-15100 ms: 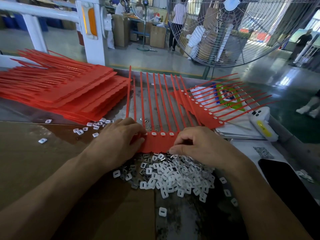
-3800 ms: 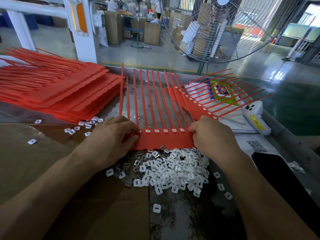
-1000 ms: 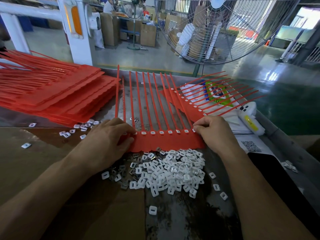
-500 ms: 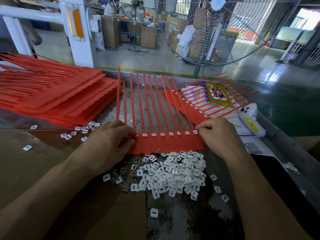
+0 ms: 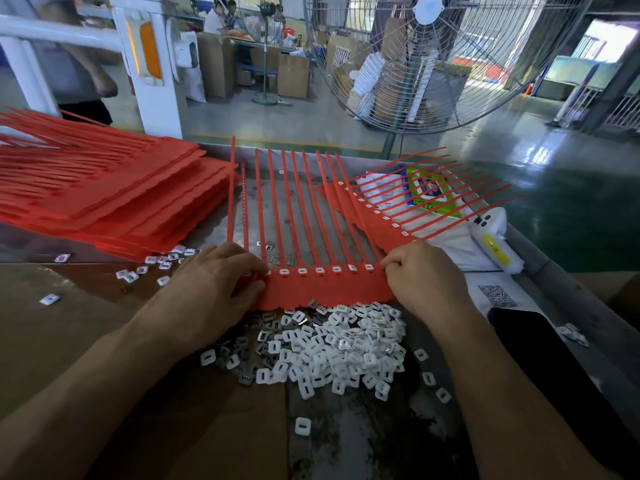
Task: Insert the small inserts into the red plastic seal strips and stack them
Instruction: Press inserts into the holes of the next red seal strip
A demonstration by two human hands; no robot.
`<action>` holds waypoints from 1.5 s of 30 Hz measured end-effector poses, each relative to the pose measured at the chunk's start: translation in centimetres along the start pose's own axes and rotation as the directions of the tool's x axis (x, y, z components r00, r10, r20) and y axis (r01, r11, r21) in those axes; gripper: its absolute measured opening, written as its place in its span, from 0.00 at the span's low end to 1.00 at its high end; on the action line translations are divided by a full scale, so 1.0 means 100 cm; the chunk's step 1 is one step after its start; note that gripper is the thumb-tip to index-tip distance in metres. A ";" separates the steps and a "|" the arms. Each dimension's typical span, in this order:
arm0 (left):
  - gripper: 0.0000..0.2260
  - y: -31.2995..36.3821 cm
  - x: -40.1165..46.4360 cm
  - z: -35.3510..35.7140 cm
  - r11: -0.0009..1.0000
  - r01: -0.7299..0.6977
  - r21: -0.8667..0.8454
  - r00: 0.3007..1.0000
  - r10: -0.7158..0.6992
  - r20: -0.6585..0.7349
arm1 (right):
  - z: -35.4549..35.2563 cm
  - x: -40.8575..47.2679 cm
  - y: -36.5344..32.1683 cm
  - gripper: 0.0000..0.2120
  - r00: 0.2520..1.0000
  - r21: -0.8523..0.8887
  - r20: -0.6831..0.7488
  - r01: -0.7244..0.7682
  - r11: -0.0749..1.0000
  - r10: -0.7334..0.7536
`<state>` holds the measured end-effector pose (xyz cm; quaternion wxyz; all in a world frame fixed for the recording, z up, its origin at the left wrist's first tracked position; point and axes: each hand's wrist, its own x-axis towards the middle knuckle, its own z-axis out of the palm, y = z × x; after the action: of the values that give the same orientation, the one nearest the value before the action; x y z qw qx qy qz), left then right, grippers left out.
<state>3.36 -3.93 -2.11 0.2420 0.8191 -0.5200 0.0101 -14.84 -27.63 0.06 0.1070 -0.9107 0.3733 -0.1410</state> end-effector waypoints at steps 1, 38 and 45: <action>0.16 0.000 0.000 0.000 1.000 0.002 0.000 1.000 -0.002 0.003 | 0.001 -0.002 -0.002 0.15 0.999 0.027 -0.036 0.020 0.999 -0.019; 0.17 -0.001 0.003 0.000 0.998 0.037 0.044 0.999 -0.038 0.039 | 0.011 -0.006 -0.023 0.15 0.988 0.078 0.014 0.150 0.986 -0.152; 0.19 -0.001 0.003 -0.001 0.999 0.034 0.037 0.998 -0.036 0.044 | 0.012 -0.003 -0.017 0.13 0.993 0.206 -0.021 0.115 0.972 -0.113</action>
<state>3.58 -4.10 -2.03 0.2155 0.8324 -0.5106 -0.0030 -13.57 -26.16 -0.57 0.1913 -0.9139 0.3041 -0.1891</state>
